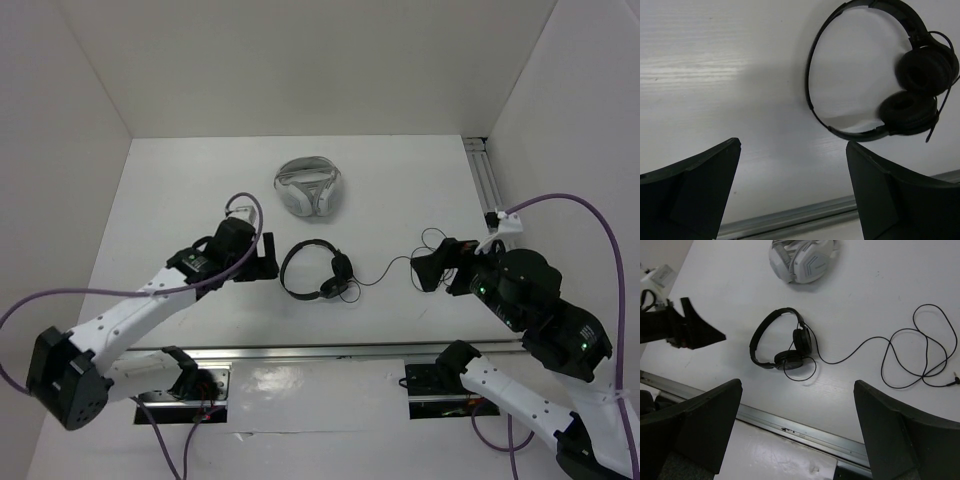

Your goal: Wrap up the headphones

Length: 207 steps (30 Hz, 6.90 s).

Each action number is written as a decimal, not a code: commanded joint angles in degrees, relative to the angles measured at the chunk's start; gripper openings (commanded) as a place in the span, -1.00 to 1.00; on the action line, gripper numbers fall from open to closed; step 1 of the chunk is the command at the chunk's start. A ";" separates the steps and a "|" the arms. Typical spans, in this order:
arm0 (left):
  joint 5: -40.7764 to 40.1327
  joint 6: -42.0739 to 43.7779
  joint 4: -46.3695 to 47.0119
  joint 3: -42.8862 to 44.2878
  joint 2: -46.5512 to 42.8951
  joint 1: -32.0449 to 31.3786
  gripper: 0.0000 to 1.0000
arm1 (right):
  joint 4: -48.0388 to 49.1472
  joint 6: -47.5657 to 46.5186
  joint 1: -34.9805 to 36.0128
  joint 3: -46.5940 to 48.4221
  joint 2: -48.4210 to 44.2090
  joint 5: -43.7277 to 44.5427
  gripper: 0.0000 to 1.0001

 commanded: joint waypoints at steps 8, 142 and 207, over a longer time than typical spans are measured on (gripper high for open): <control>4.75 6.89 30.64 -0.66 24.40 2.51 1.00 | 9.33 -3.35 -0.18 -3.78 -1.23 -8.41 1.00; -30.40 2.95 -43.62 59.55 9.67 -6.01 -1.00 | 100.03 -17.85 -0.71 -45.95 18.64 -29.95 0.83; -37.26 9.97 -24.72 36.61 10.45 -1.35 -1.00 | 72.90 -28.56 21.76 -33.41 20.93 17.14 -1.00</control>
